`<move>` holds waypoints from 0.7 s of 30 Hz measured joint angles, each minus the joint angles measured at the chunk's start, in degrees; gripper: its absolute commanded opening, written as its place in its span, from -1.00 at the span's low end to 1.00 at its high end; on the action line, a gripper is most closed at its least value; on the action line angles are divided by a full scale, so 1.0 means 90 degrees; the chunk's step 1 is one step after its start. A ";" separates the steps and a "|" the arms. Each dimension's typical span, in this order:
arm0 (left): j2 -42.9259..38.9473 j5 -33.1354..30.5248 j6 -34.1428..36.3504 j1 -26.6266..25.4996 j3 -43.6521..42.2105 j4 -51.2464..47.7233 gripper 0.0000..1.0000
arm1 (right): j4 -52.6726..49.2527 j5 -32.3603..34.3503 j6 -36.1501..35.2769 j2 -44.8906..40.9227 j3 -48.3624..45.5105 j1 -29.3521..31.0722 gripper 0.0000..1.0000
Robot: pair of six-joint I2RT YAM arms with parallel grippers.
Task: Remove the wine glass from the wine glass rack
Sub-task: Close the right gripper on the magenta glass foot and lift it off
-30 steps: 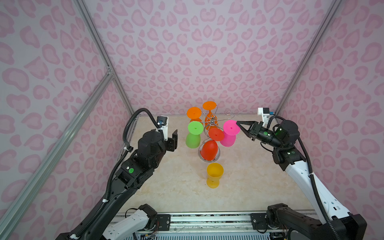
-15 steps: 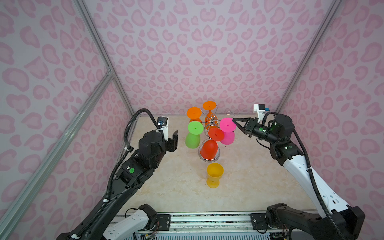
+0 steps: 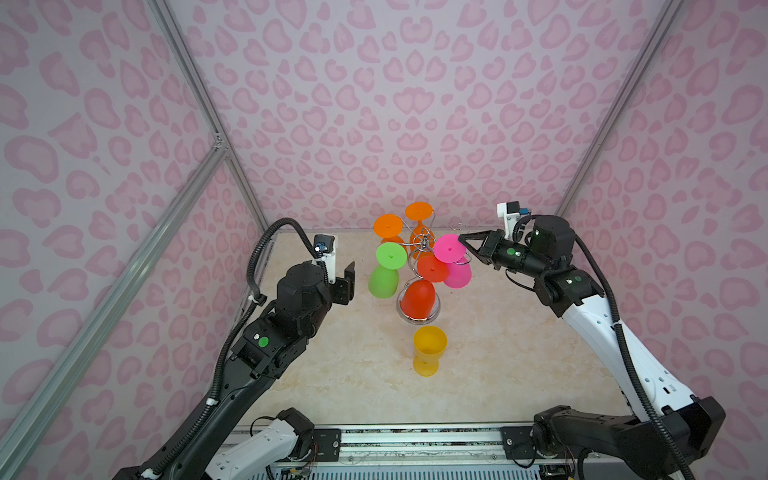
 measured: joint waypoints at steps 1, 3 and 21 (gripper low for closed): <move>0.0000 0.0000 0.0000 0.0000 0.0000 0.0000 0.36 | -0.0095 0.0083 -0.0068 0.0027 0.0058 0.0039 -1.00; -0.0005 0.0000 0.0000 0.0005 -0.0002 0.0000 0.36 | -0.0216 0.0158 -0.0160 0.0039 0.0146 0.0078 -1.00; -0.0068 0.0095 -0.0029 0.0039 -0.0146 -0.0005 0.36 | -0.0495 0.0959 -0.0629 -0.0002 0.0090 -0.0272 -1.00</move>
